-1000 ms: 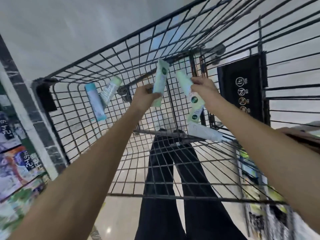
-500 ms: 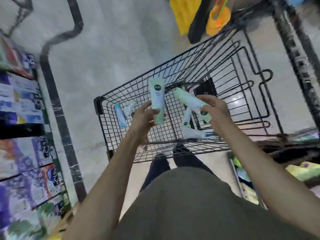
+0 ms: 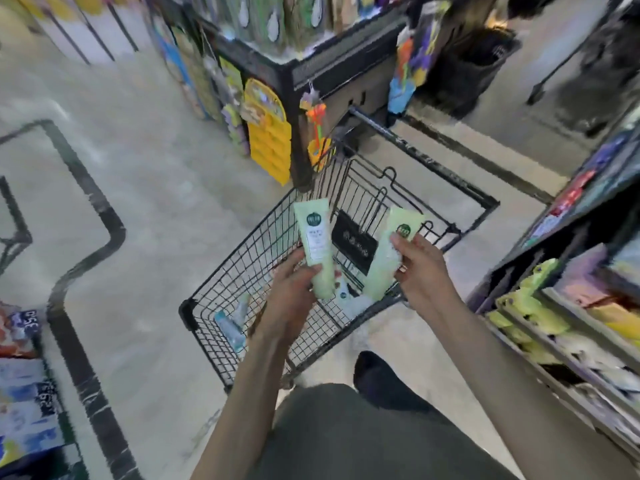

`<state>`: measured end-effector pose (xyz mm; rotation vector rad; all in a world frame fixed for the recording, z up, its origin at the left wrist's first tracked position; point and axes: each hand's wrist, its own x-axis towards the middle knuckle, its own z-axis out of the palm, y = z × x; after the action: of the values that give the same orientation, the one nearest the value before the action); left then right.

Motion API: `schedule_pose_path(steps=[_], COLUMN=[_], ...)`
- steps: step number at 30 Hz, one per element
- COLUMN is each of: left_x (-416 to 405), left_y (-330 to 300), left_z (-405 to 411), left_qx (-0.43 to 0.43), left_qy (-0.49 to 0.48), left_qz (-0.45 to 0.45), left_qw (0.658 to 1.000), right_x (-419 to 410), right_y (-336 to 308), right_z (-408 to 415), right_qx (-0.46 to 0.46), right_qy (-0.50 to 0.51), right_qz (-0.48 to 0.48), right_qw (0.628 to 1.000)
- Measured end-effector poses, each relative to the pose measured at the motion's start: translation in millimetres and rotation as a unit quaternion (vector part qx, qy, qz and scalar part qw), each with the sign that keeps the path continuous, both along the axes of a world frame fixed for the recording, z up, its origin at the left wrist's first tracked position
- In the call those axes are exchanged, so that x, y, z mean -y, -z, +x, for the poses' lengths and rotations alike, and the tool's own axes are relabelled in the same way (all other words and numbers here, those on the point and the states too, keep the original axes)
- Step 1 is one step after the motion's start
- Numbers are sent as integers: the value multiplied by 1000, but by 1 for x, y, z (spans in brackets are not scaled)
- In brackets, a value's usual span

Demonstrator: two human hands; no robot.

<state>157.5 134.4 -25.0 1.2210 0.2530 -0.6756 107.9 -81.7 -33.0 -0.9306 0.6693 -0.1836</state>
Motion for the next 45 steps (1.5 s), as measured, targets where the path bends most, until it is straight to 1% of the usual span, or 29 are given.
schedule_pose_path(steps=[4, 6, 9, 13, 17, 21, 25, 29, 32, 36, 42, 45], left_x=[21, 40, 69, 111, 161, 208, 243, 272, 291, 321, 368, 394], left_y=[-19, -29, -41, -50, -52, -50, -48, -45, -43, -37, -22, -10], left_z=[-36, -57, -91, -138, -196, -268, -342, -406, -440, -471, -493, -496], left_qx=[22, 38, 39, 67, 93, 88, 86, 105, 105, 117, 127, 129], left_qy=[63, 89, 131, 222, 286, 328, 366, 405, 418, 421, 432, 426], left_qz=[-4, -12, -26, -29, -19, -23, -42, -56, -58, -31, -8, 1], left_qw=[998, 995, 990, 972, 953, 940, 926, 907, 900, 899, 893, 895], right_x=[2, 8, 24, 57, 87, 110, 132, 150, 160, 177, 213, 233], right_y=[-27, -38, -49, -62, -70, -76, -74, -73, -73, -71, -66, -64], right_z=[-59, -89, -133, -201, -284, -373, -456, -522, -559, -592, -613, -617], right_qx=[32, 42, 38, 43, 64, 37, 6, -8, -6, -3, -3, -1], right_qy=[50, 77, 122, 163, 204, 248, 282, 308, 330, 355, 377, 385], right_qz=[-1, -32, -67, -32, -50, -58, -89, -103, -99, -93, -81, -64], right_qw=[998, 996, 990, 985, 976, 966, 955, 946, 939, 930, 923, 921])
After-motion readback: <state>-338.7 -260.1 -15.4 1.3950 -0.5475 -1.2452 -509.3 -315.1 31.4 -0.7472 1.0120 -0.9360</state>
